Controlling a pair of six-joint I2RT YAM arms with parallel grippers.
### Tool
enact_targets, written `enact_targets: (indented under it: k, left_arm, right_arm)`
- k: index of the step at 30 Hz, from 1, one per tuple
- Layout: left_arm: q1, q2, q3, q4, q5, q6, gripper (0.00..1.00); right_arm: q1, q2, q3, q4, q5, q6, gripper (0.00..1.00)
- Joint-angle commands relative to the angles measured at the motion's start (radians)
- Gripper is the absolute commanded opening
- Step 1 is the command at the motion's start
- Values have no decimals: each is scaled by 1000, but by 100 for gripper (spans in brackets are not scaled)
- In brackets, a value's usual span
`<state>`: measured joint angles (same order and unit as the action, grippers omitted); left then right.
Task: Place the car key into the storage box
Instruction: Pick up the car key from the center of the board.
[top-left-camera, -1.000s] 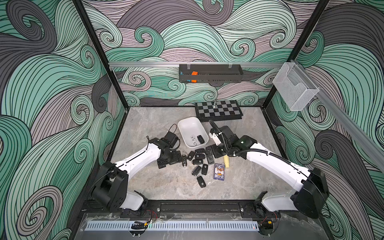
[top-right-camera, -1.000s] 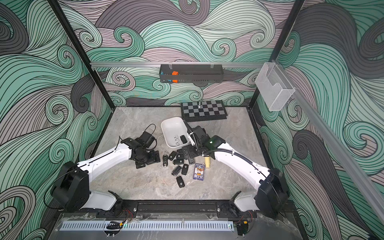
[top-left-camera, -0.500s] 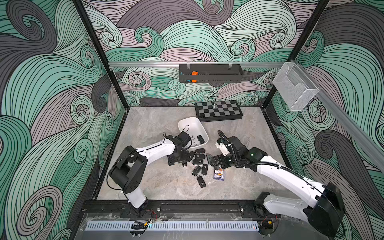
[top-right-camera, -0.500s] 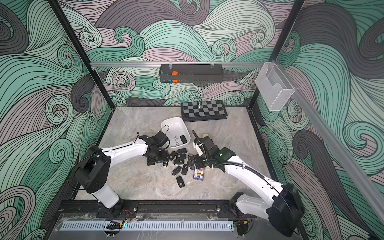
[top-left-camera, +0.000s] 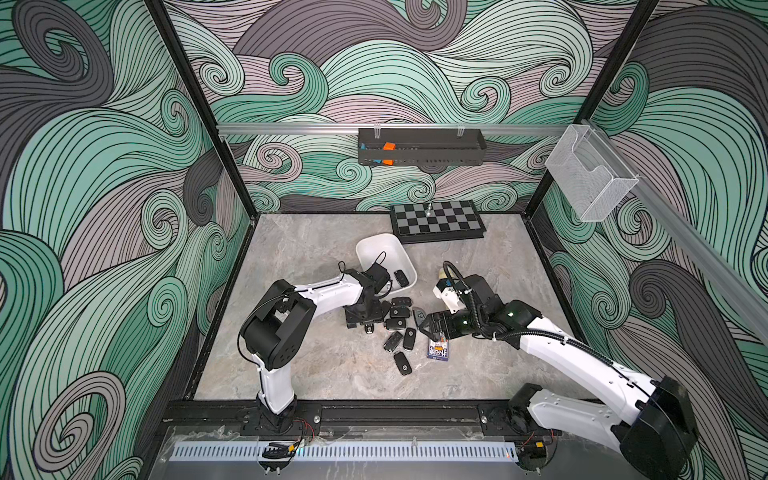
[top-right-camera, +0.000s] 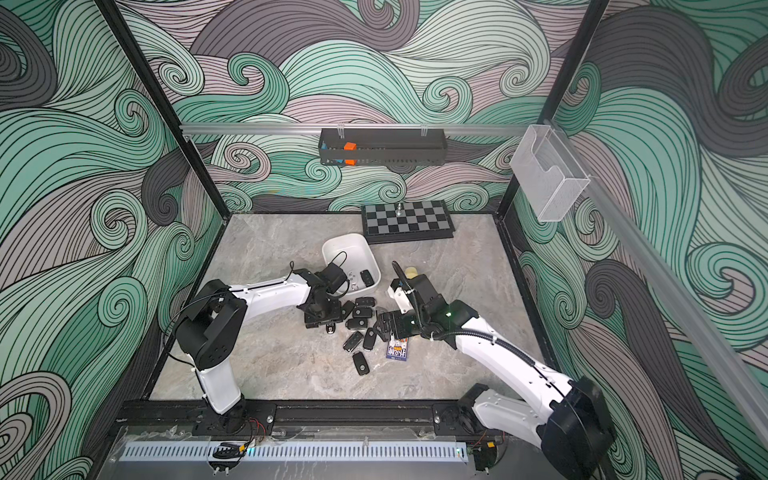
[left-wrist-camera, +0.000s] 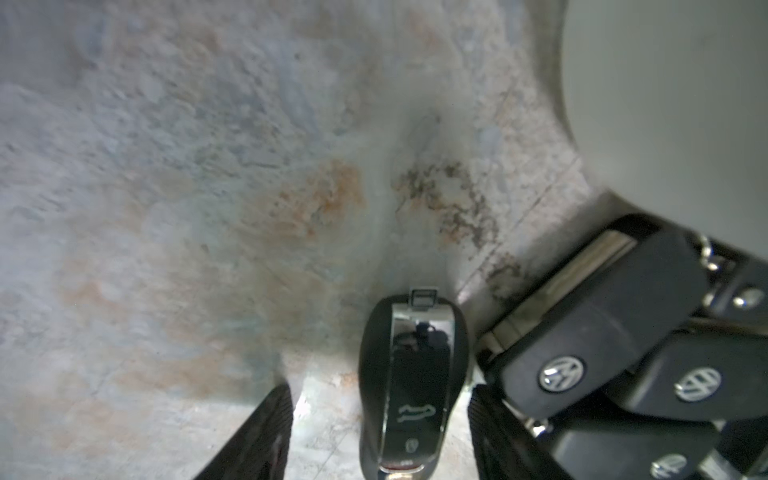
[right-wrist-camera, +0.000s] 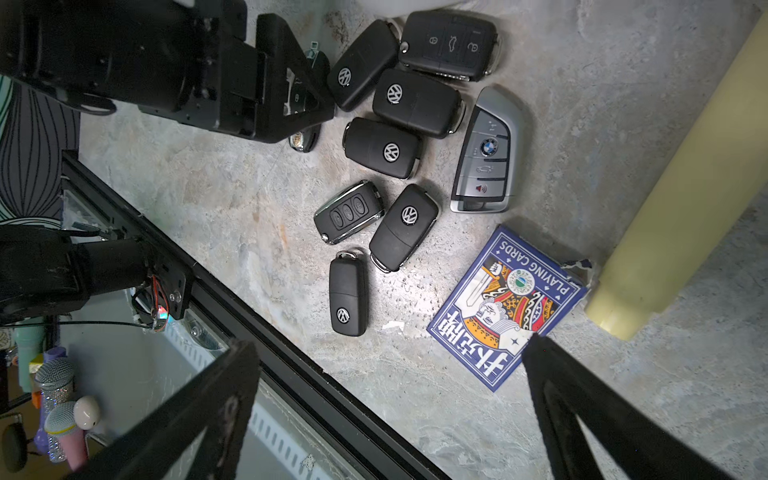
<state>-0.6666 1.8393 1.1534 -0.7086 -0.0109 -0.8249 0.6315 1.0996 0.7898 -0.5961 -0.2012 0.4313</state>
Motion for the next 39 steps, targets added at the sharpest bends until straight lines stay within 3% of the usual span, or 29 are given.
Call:
enact_targets:
  k: [1, 12, 20, 39]
  left_arm:
    - [-11, 51, 35, 6, -19, -8, 65]
    - [-11, 69, 25, -2, -3, -4, 39]
    - [-11, 44, 28, -4, -12, 0, 27]
    - [-2, -168, 195, -138, -73, 78, 24]
  right_arm:
    - [-14, -18, -12, 19, -27, 16, 99]
    - [-30, -1, -12, 19, -27, 17, 99]
    - [-35, 4, -14, 18, -27, 18, 99]
    - [-47, 14, -13, 27, -1, 36, 99]
